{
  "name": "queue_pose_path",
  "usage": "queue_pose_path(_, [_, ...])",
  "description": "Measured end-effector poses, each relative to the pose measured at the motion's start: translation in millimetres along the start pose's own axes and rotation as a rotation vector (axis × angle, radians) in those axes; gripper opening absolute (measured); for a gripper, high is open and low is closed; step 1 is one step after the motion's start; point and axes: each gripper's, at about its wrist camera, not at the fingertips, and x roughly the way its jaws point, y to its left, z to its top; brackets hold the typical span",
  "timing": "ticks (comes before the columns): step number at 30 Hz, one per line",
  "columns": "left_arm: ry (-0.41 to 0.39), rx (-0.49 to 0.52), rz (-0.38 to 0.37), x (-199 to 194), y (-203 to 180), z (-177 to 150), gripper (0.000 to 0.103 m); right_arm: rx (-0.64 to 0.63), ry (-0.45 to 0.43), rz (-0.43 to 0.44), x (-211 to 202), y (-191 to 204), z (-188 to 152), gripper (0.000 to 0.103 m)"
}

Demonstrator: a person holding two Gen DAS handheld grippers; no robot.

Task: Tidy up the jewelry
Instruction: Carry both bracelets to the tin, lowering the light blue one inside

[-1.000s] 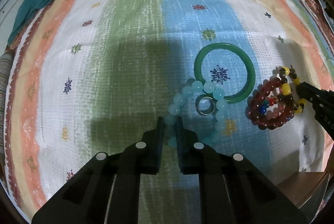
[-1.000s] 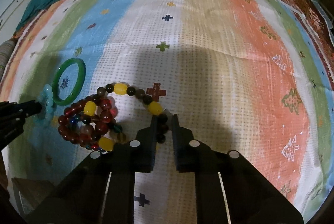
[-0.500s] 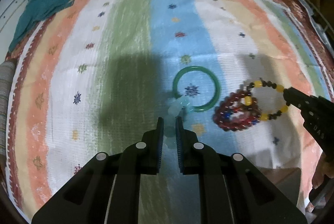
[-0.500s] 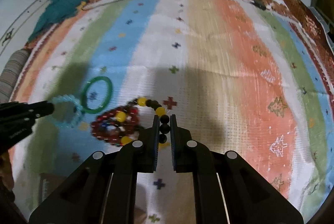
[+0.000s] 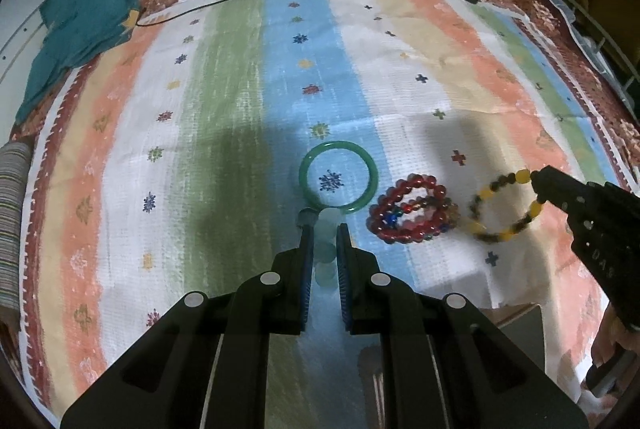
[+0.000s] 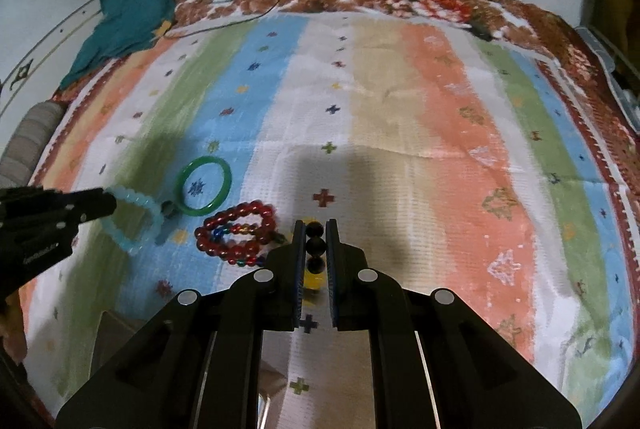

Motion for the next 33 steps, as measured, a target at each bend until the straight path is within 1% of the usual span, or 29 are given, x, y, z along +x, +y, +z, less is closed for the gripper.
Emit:
queue_pose_path(5, [-0.019, 0.021, -0.008, -11.1, -9.9, -4.7, 0.011, -0.016, -0.007, -0.01, -8.2, -0.5, -3.8, 0.011])
queue_pose_path(9, [-0.033, 0.03, -0.02, -20.2, -16.6, -7.0, 0.011, -0.009, -0.004, 0.013, -11.8, -1.1, -8.9, 0.011])
queue_pose_path(17, [-0.07, 0.067, -0.021, -37.8, -32.4, -11.1, 0.011, -0.035, -0.049, 0.031, -35.4, 7.1, -12.1, 0.011])
queue_pose_path(23, [-0.08, 0.057, -0.042, -46.4, -34.0, -15.3, 0.011, -0.03, -0.063, 0.043, -42.7, 5.8, -17.8, 0.011])
queue_pose_path(33, [-0.13, 0.065, -0.079, -71.6, -42.0, -21.5, 0.011, -0.061, -0.116, 0.039, -65.6, 14.4, -21.4, 0.011])
